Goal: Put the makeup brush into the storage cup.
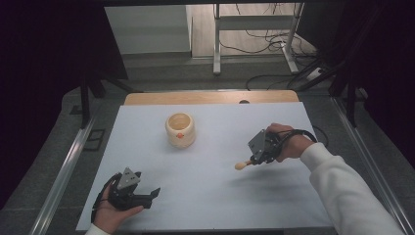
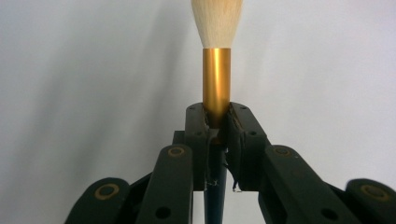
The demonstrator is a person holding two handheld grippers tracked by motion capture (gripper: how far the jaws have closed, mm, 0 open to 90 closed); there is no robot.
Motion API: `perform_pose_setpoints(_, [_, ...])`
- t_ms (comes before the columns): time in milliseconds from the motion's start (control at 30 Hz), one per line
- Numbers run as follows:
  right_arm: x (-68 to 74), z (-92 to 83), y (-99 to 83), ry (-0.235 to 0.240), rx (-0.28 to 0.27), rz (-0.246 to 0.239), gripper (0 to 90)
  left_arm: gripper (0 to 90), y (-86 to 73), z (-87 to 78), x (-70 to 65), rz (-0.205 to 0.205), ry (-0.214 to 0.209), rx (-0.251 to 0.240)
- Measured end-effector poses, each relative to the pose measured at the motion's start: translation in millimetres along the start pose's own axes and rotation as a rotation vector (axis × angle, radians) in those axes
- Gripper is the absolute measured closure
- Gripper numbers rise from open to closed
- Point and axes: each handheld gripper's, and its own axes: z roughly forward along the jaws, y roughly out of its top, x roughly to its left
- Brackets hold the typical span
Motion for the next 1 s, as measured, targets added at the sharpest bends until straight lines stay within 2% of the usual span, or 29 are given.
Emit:
perform_pose_setpoints(100, [0.2,-9.6,-2.7,-0.043,-0.044,0.030,79.5,12.0,0.2,0.1,-0.1,0.000,0.000,0.000])
perform_pose_setpoints(200, [1.0,-15.3,-4.4,-0.072,-0.063,0.046,79.5,12.0,0.5,-0.3,-0.3,-0.001,-0.001,-0.003])
perform_pose_setpoints(467, [5.1,-22.4,-3.8,-0.099,-0.092,0.069,79.5,12.0,0.6,-0.4,-0.7,-0.001,-0.002,-0.006])
perform_pose_setpoints(633, [6.6,-26.7,-5.6,-0.133,-0.133,0.100,79.5,11.9,0.9,-0.9,-0.6,-0.001,-0.002,-0.006])
perform_pose_setpoints(767, [8.6,-31.2,-8.7,-0.169,-0.192,0.129,79.5,11.9,0.9,-0.3,-0.5,-0.003,-0.004,-0.008])
perform_pose_setpoints(1000, [12.9,-36.9,-11.8,-0.219,-0.243,0.178,79.5,11.9,1.5,-0.7,-1.0,-0.001,-0.004,-0.009])
